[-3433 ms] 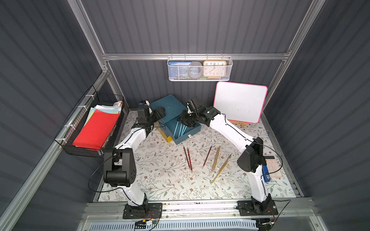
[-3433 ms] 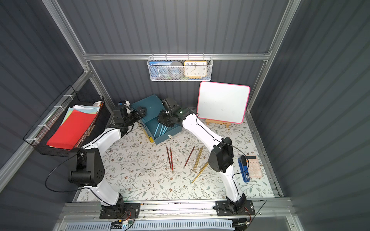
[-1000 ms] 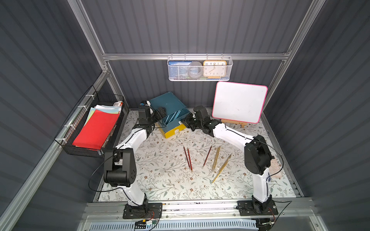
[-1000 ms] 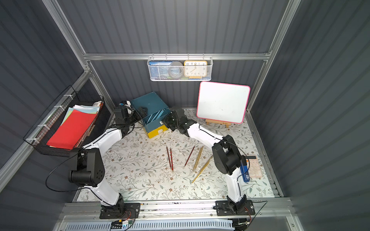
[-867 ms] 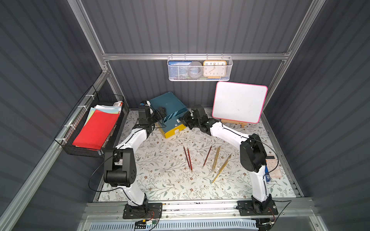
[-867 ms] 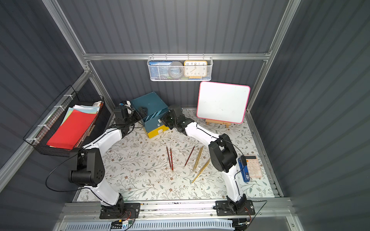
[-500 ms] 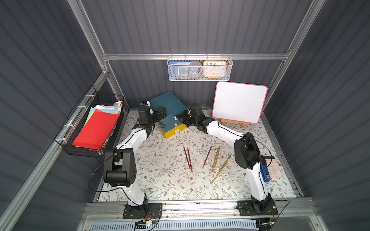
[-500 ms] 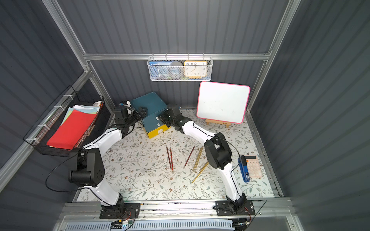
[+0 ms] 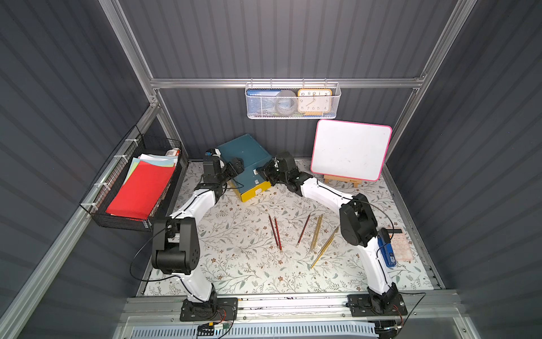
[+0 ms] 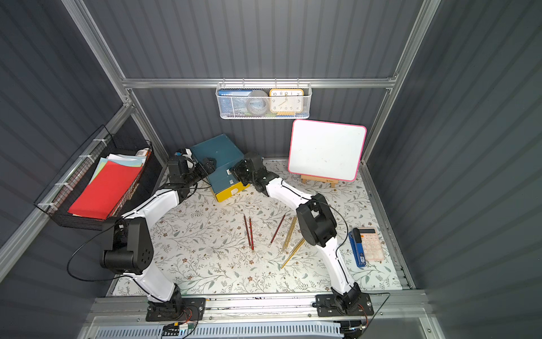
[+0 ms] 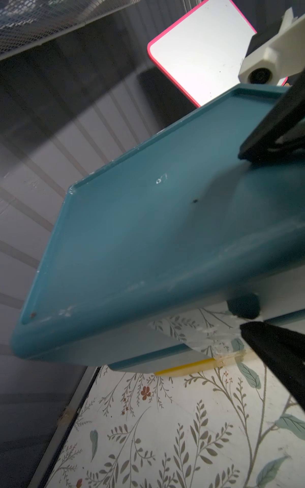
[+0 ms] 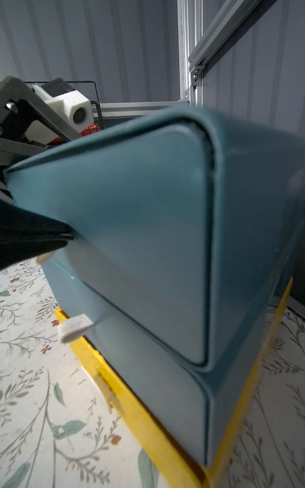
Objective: Please place the pencils in the drawer according to their color
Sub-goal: Close the drawer in the storage box, then open the drawer in the storage box.
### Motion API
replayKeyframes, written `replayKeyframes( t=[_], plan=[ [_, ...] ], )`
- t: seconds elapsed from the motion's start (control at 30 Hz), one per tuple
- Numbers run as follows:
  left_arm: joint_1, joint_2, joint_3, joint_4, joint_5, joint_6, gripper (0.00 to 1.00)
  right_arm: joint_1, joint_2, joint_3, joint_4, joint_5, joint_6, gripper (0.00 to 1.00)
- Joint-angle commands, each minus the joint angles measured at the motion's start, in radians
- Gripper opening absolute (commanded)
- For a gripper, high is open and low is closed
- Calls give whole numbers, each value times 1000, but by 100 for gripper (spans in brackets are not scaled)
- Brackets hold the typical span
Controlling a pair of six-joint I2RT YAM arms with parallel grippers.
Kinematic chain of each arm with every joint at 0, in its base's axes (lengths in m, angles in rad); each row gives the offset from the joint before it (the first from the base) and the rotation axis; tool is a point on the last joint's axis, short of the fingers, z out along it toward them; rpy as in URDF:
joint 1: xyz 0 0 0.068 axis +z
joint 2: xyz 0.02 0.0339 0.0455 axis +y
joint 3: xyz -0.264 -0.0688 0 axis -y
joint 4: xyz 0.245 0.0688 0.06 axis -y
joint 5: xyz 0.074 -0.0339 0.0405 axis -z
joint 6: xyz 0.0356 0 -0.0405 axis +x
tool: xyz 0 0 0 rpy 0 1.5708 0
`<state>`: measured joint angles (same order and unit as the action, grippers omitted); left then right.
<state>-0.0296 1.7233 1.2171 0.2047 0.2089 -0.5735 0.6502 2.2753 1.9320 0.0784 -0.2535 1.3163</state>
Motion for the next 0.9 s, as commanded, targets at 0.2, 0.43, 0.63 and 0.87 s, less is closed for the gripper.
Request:
replayKeyframes(
  t=[0.2, 0.43, 0.63, 0.87],
  plan=[
    [-10, -11, 24, -56, 21, 7, 100, 4, -128, -172, 97, -36, -18, 12],
    [-9, 5, 148, -95, 24, 6, 100, -3, -270, -374, 148, -20, -27, 27],
    [1, 52, 265, -150, -1, 5, 100, -9, -289, -486, 211, -4, 11, 37],
    [36, 92, 314, -179, -2, 17, 100, -11, -245, -512, 257, -4, 46, 41]
  ],
)
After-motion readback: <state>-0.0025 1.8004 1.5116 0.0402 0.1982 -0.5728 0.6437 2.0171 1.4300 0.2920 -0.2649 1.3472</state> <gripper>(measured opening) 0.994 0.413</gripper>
